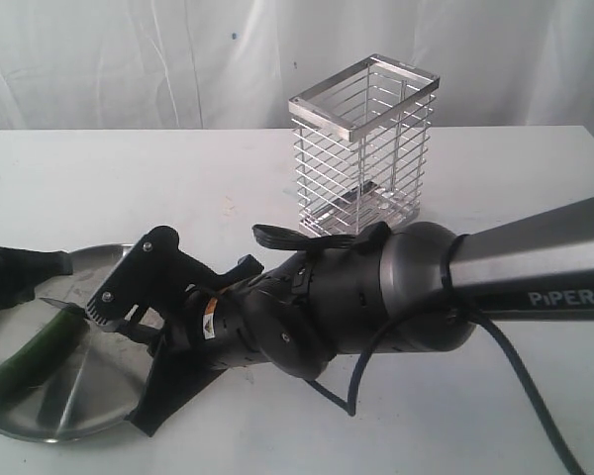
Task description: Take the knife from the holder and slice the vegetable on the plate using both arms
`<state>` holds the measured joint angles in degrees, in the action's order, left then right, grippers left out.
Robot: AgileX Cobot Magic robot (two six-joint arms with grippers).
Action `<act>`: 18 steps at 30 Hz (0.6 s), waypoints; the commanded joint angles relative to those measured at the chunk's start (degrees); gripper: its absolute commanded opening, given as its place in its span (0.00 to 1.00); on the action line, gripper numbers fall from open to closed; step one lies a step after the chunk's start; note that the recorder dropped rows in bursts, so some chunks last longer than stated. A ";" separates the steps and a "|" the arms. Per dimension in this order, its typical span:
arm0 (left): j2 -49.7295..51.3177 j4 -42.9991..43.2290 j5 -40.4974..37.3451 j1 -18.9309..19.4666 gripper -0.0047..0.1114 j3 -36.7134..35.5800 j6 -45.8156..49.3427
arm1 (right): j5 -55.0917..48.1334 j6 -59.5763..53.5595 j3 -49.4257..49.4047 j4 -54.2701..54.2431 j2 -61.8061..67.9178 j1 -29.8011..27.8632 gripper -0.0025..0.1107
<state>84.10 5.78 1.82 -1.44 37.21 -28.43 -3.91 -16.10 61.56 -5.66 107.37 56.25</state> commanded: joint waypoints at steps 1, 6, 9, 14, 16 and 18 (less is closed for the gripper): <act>-0.06 -0.18 -3.63 0.21 0.04 2.52 -0.31 | -0.39 -0.24 0.35 -0.19 0.00 -0.19 0.02; 0.97 -0.18 -3.18 0.21 0.04 2.91 -0.31 | -0.39 -0.23 0.35 -0.08 0.00 -0.19 0.02; 2.89 -0.18 -1.42 0.21 0.04 2.91 -0.31 | -0.39 -0.23 0.35 -0.08 0.00 -0.19 0.02; 4.71 -0.18 0.63 0.10 0.04 2.91 -0.84 | -0.39 -0.23 0.35 -0.08 0.00 -0.19 0.02; 4.87 -0.18 1.44 0.10 0.04 2.91 -1.22 | -0.39 -0.23 0.35 -0.08 0.00 -0.19 0.02; 4.99 -0.18 2.66 0.10 0.04 2.91 -1.35 | -0.39 -0.23 0.35 0.02 0.00 -0.19 0.02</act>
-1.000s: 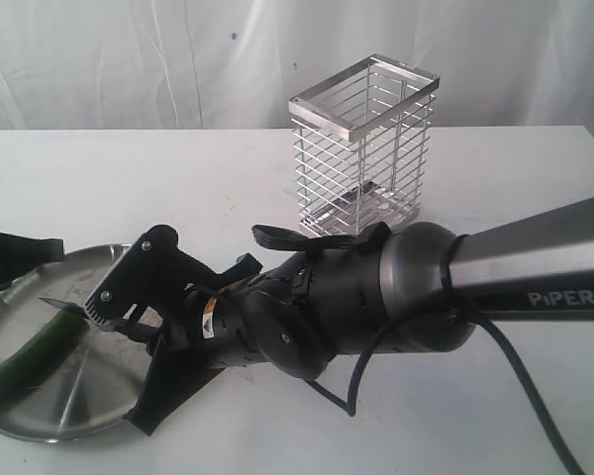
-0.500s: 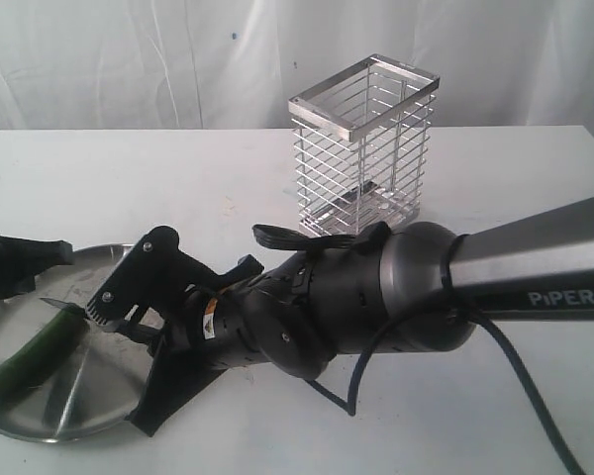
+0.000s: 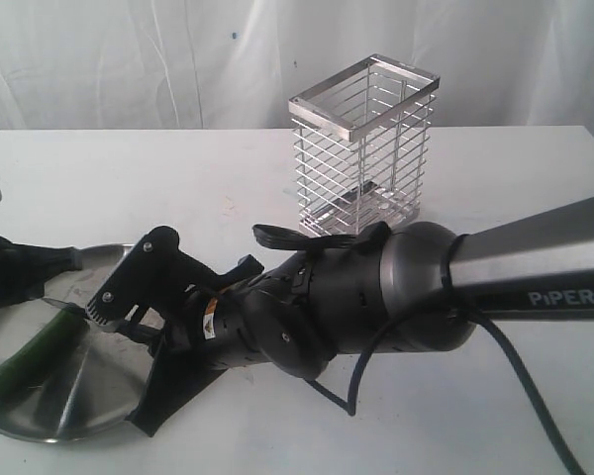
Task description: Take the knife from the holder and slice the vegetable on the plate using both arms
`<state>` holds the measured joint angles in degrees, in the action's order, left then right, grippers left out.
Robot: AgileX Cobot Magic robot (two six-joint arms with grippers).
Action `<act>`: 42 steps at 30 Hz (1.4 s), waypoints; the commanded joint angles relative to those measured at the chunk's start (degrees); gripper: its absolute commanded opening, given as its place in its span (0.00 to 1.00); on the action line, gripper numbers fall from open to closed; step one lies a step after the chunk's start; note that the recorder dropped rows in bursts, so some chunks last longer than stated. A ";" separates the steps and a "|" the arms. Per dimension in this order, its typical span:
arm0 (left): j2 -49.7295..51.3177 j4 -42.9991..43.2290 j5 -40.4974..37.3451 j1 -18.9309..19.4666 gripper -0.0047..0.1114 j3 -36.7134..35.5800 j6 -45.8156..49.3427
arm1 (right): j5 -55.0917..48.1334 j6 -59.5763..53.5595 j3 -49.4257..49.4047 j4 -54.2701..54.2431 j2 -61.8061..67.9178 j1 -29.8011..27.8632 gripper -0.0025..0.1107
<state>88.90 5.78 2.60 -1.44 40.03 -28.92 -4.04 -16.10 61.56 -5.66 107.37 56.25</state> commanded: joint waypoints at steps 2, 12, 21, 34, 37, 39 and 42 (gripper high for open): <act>0.39 -0.18 2.26 0.10 0.04 0.10 -0.86 | -0.25 -0.23 0.35 0.02 0.00 -0.19 0.02; 4.95 -0.18 3.84 0.10 0.04 0.10 -0.86 | -0.25 -0.23 0.35 0.02 0.00 -0.19 0.02; 3.57 -0.18 5.13 0.10 0.04 0.10 -0.86 | -1.04 -0.23 0.35 0.03 0.00 -0.19 0.02; 0.94 -0.05 4.09 0.10 0.04 0.10 -0.74 | -1.03 -0.23 0.35 0.03 0.00 -0.19 0.02; 4.48 -0.05 6.58 0.10 0.04 0.10 -0.74 | -1.03 -0.23 0.35 0.03 0.00 -0.19 0.02; 6.42 0.15 8.30 0.10 0.04 0.10 -0.85 | -1.16 -0.23 0.35 0.03 0.00 -0.19 0.02; 9.10 0.71 7.89 0.10 0.04 0.10 -0.85 | -1.28 -0.23 0.35 0.03 0.00 -0.19 0.02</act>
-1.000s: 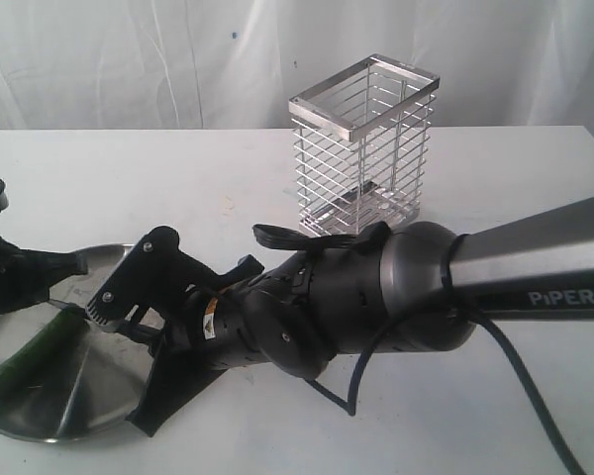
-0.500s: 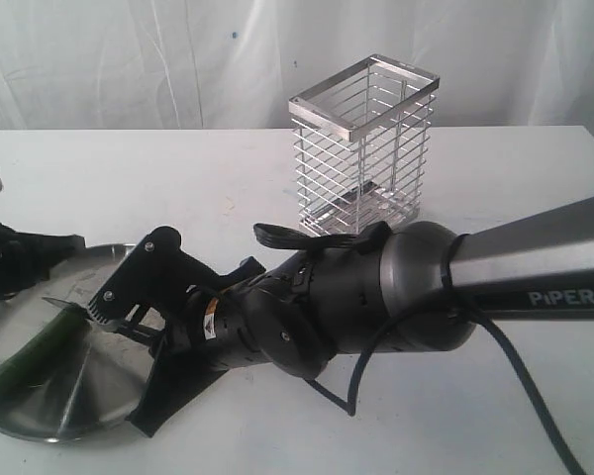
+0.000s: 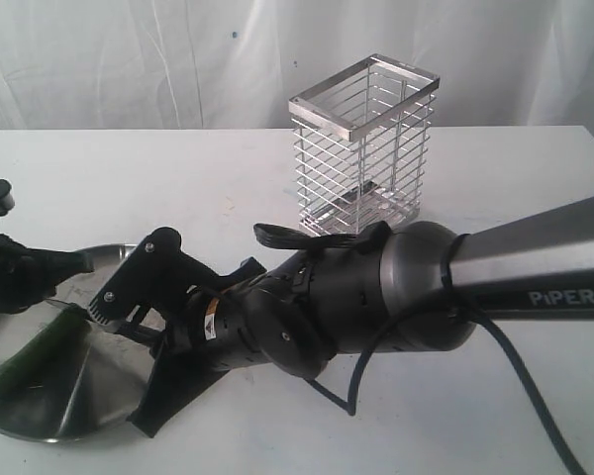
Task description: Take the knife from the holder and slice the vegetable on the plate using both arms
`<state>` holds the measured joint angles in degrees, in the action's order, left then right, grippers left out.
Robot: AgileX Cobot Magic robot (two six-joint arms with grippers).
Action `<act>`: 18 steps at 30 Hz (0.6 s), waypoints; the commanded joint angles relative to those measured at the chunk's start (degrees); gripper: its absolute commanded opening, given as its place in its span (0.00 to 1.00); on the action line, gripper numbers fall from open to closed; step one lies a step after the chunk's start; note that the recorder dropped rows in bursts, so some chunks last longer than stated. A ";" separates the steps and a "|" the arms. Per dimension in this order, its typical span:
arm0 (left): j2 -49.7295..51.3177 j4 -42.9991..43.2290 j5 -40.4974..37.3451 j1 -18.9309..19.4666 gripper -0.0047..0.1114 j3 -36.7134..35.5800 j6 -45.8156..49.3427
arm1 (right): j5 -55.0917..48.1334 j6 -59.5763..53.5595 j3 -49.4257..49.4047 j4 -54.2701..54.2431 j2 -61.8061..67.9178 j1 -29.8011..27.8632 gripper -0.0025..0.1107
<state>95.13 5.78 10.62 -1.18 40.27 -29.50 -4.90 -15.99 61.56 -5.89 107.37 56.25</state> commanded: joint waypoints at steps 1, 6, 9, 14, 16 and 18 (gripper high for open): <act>3.62 1.37 -0.56 -0.15 0.04 -0.15 -0.27 | -0.42 -0.34 0.35 0.26 0.00 -0.19 0.02; 2.04 2.34 -0.76 -0.15 0.04 -0.15 -0.27 | -0.19 0.10 0.35 0.26 0.00 -0.19 0.02; -1.42 2.34 -1.17 -0.15 0.04 0.45 -0.15 | -0.06 0.10 0.45 0.26 0.00 -0.19 0.02; -5.70 2.61 -3.28 -0.15 0.04 1.41 -0.15 | 0.06 -0.29 0.45 0.26 0.11 -0.19 0.02; -2.27 2.61 -1.91 -0.26 0.04 0.87 -0.52 | 0.19 -0.41 0.45 0.26 0.11 -0.19 0.02; 1.20 2.61 -1.30 -1.62 0.04 0.87 -1.21 | 0.04 -0.41 0.45 0.26 0.11 -0.19 0.02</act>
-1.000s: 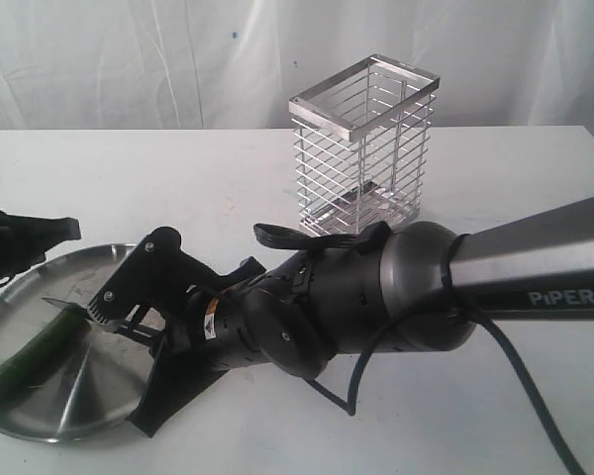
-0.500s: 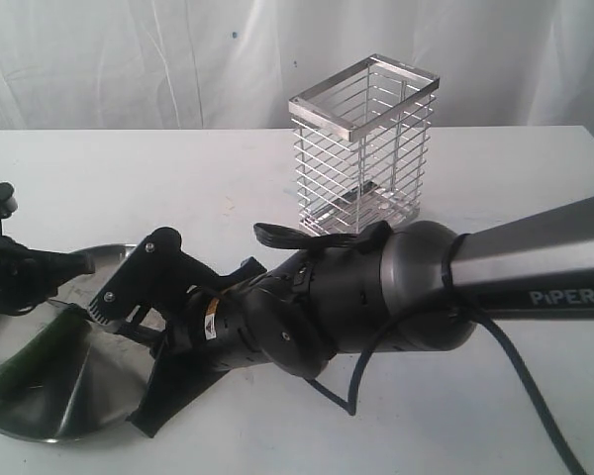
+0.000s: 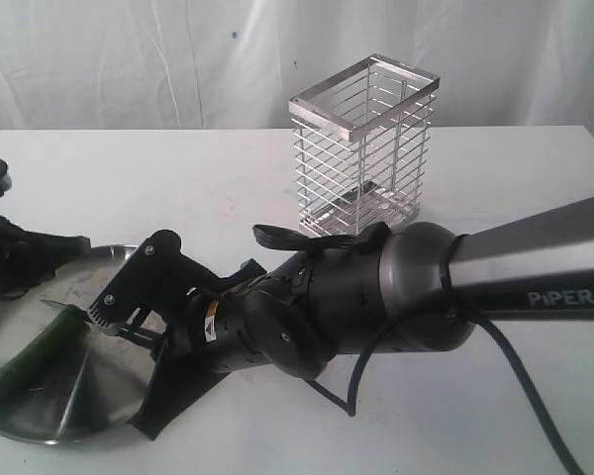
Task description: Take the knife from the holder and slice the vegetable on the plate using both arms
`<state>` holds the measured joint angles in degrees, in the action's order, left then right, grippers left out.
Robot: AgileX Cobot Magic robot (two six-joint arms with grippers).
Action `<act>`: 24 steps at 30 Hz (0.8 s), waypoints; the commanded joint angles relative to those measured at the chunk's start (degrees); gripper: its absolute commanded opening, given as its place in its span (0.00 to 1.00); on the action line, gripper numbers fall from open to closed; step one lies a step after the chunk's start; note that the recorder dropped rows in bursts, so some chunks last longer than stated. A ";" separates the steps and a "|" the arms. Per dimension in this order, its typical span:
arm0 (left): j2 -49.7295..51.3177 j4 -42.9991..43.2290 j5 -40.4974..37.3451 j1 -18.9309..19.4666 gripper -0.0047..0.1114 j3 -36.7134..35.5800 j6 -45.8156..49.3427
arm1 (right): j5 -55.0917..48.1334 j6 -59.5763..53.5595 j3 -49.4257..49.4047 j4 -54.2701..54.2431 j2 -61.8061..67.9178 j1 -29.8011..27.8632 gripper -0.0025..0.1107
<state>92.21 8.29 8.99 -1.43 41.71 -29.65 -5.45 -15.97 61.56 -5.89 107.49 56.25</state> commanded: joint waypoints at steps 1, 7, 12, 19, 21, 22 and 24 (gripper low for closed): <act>6.02 0.41 -0.54 -2.46 0.04 -0.57 -1.06 | 0.76 -0.43 0.45 0.26 0.00 -0.19 0.02; 4.83 0.54 0.54 -3.24 0.04 0.16 0.00 | 1.23 -0.43 0.64 0.26 0.00 -0.19 0.02; -4.01 0.78 -0.75 -3.24 0.04 1.78 1.41 | 1.62 -0.43 0.64 0.26 0.01 -0.29 0.02; -7.51 0.78 -7.14 -3.24 0.04 -0.48 1.53 | -0.28 -0.43 0.64 0.26 2.11 -0.29 0.02; -7.51 0.78 -5.86 -3.24 0.04 -2.12 1.53 | -0.91 -0.43 0.64 0.26 2.61 -0.29 0.02; -7.51 0.78 -5.03 -3.24 0.04 -2.64 1.53 | -0.55 -0.43 0.64 0.26 2.61 -0.29 0.02; -7.51 0.78 -3.88 -3.24 0.04 -3.26 1.29 | 0.83 -0.43 0.64 0.26 2.61 -0.29 0.02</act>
<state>85.13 8.77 4.00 -4.46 39.57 -28.23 -5.81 -15.97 61.76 -5.67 110.03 56.25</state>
